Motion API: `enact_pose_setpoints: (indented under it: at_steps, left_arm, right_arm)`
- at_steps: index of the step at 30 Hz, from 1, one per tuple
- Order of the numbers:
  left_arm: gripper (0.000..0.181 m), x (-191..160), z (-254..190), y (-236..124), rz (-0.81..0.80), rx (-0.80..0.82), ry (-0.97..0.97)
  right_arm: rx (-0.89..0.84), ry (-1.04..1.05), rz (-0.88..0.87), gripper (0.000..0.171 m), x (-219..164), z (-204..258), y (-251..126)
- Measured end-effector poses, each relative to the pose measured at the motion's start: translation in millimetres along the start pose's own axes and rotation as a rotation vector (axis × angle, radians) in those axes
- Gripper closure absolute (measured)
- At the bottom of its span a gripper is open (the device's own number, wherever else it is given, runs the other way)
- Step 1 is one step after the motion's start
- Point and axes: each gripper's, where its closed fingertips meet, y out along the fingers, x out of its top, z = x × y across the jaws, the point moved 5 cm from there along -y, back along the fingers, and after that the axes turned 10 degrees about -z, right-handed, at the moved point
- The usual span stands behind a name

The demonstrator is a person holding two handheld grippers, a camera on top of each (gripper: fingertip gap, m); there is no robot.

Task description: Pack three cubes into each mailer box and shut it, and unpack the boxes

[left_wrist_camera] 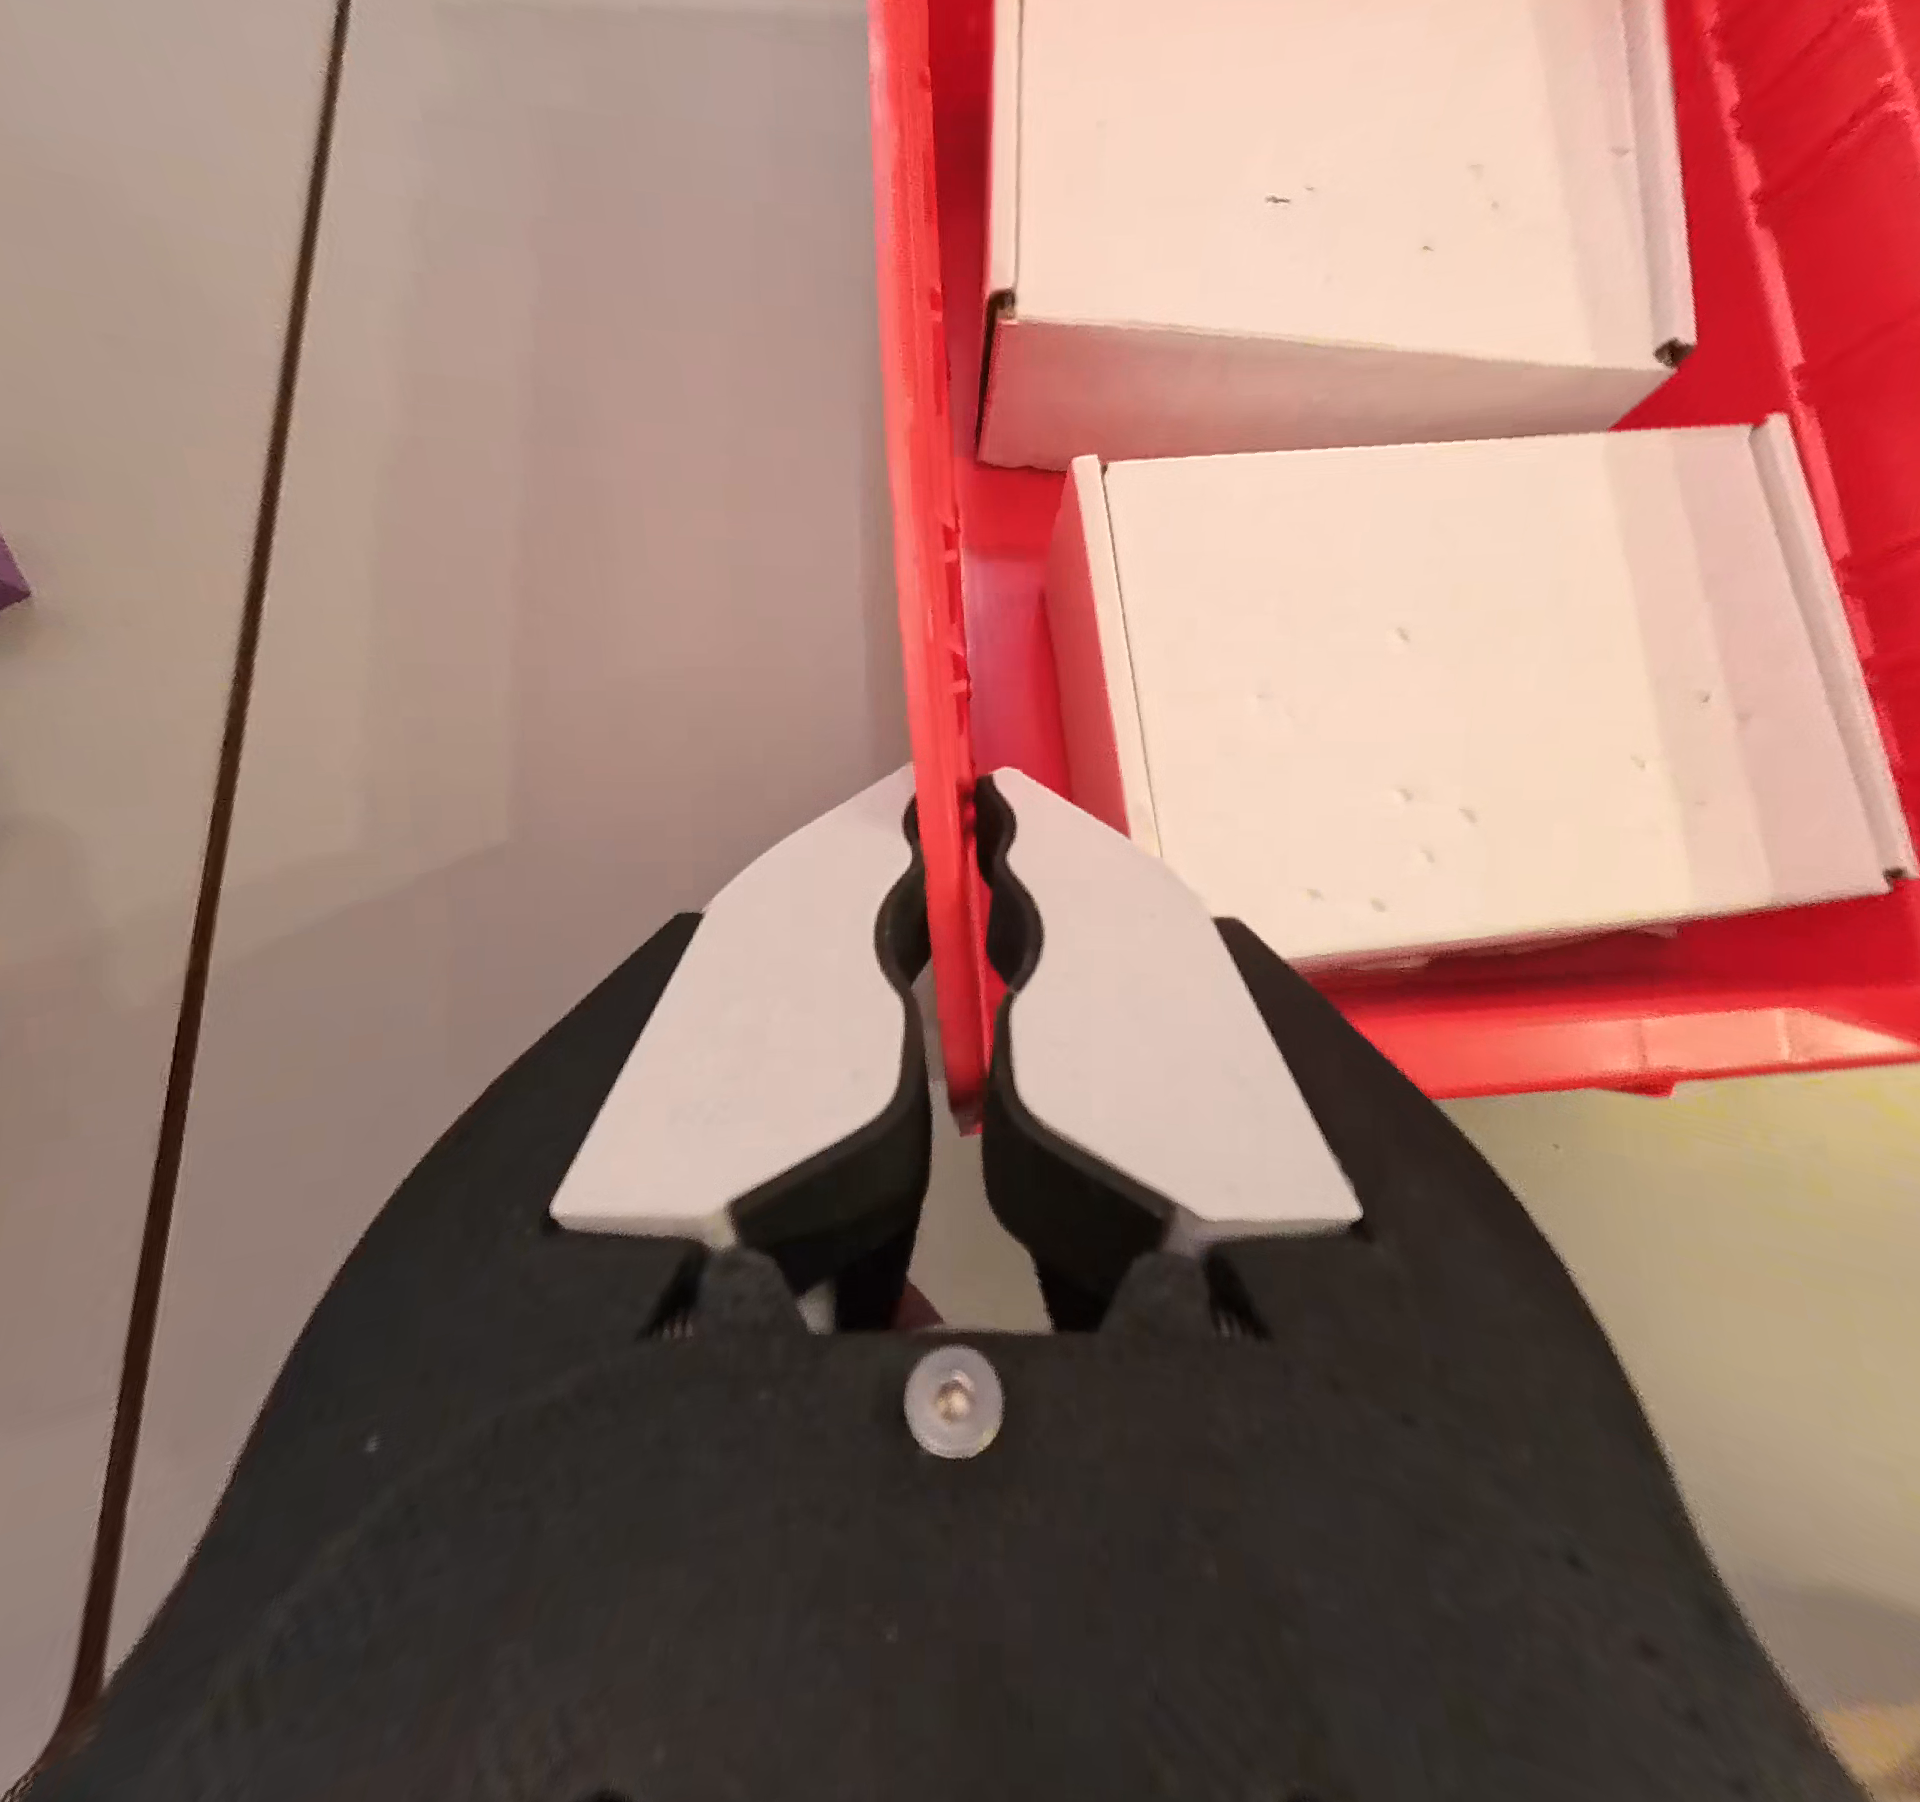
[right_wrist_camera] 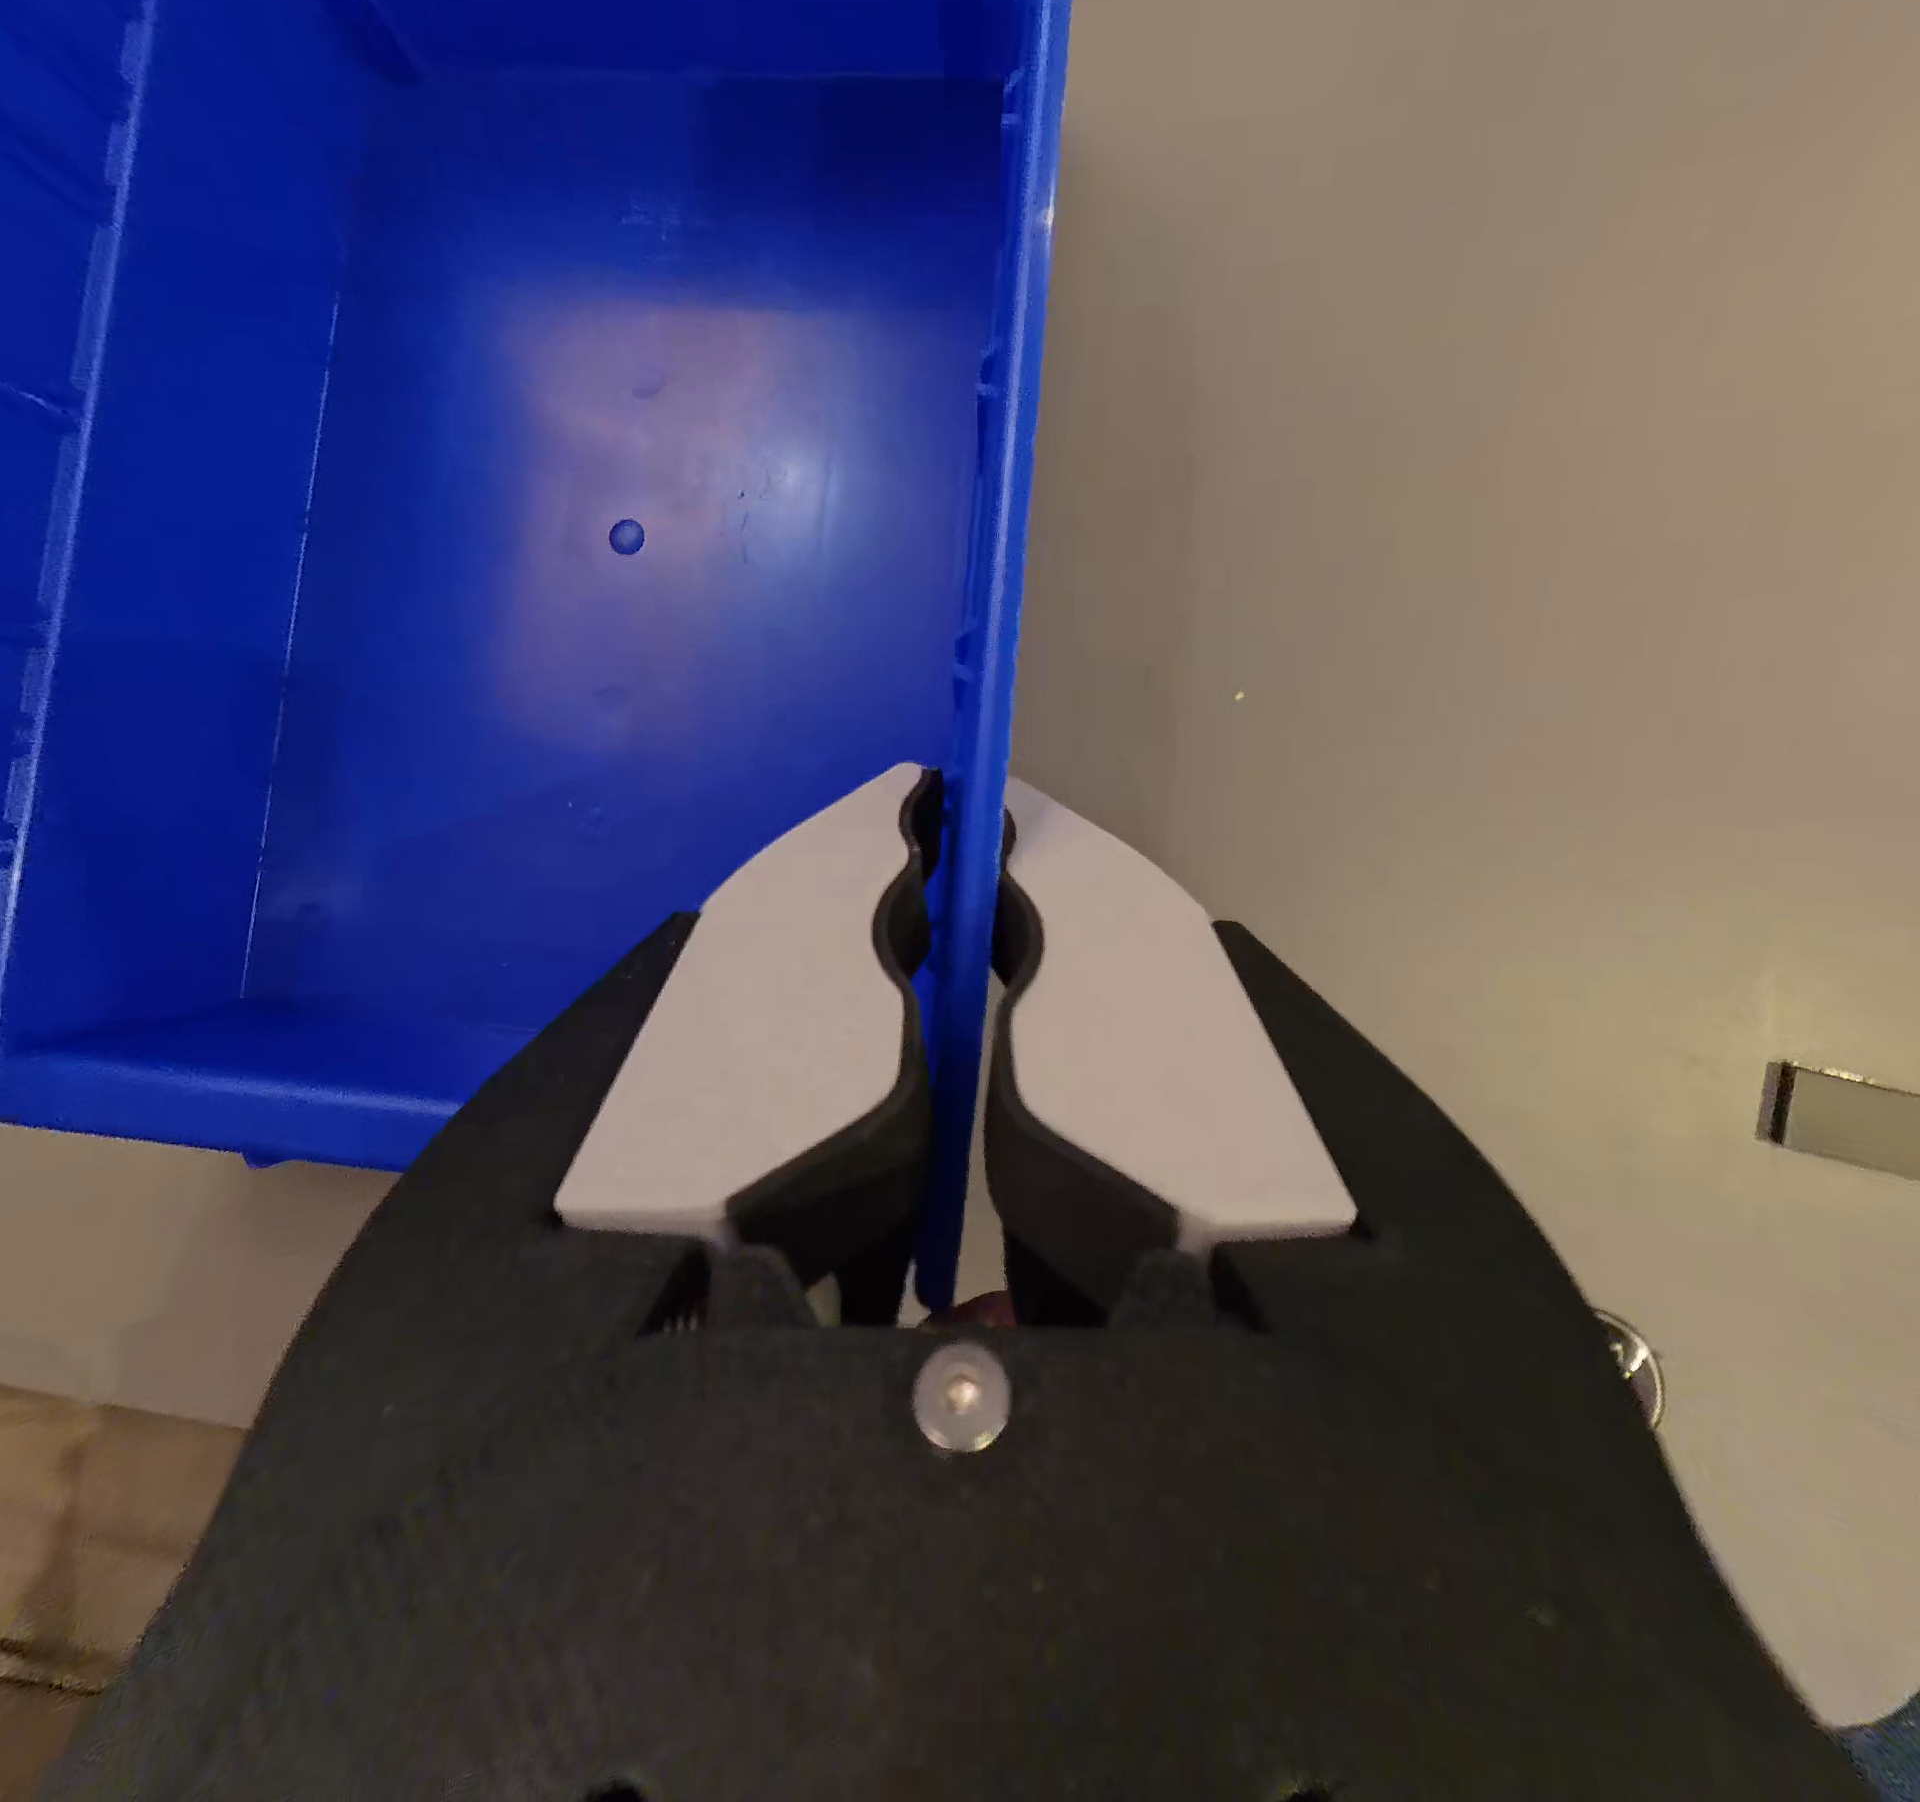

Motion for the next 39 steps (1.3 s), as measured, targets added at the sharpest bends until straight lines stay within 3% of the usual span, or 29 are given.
enact_pose_setpoints:
  at_steps: [1, 9, 17, 20, 23, 26, 29, 34, 39]
  left_arm:
    - [0.176, -1, 1, -1, -0.003, 0.002, -0.001]
    - [0.176, -5, 13, -6, -0.013, -0.036, 0.013]
    - [0.174, -7, 20, -9, -0.022, -0.097, 0.062]
    - [0.134, 0, 24, -16, -0.072, -0.087, 0.086]
    - [0.111, 16, 20, -30, -0.141, -0.091, 0.186]
    - [0.093, 38, 2, -44, -0.196, -0.112, 0.405]
    - [0.078, 58, -33, -51, -0.255, -0.228, 0.596]
    - [0.071, 46, -75, -21, -0.028, -0.413, 0.932]
    - [0.062, 18, -81, 21, 0.289, -0.502, 1.135]
  right_arm:
    - [-0.015, 0.004, 0.003, 0.166, -3, -2, 0]
    - [-0.041, 0.083, -0.081, 0.168, -19, 12, -4]
    - [0.018, 0.118, -0.119, 0.156, -23, 30, -7]
    - [0.018, 0.118, -0.166, 0.139, -15, 33, -15]
    - [-0.004, 0.071, -0.199, 0.133, -5, 40, -27]
    - [-0.056, 0.015, -0.224, 0.125, 2, 45, -37]
    - [-0.106, -0.035, -0.244, 0.123, 8, 49, -46]
    - [-0.123, -0.071, -0.293, 0.123, 16, 57, -60]
    - [-0.100, -0.131, -0.357, 0.127, 24, 75, -73]
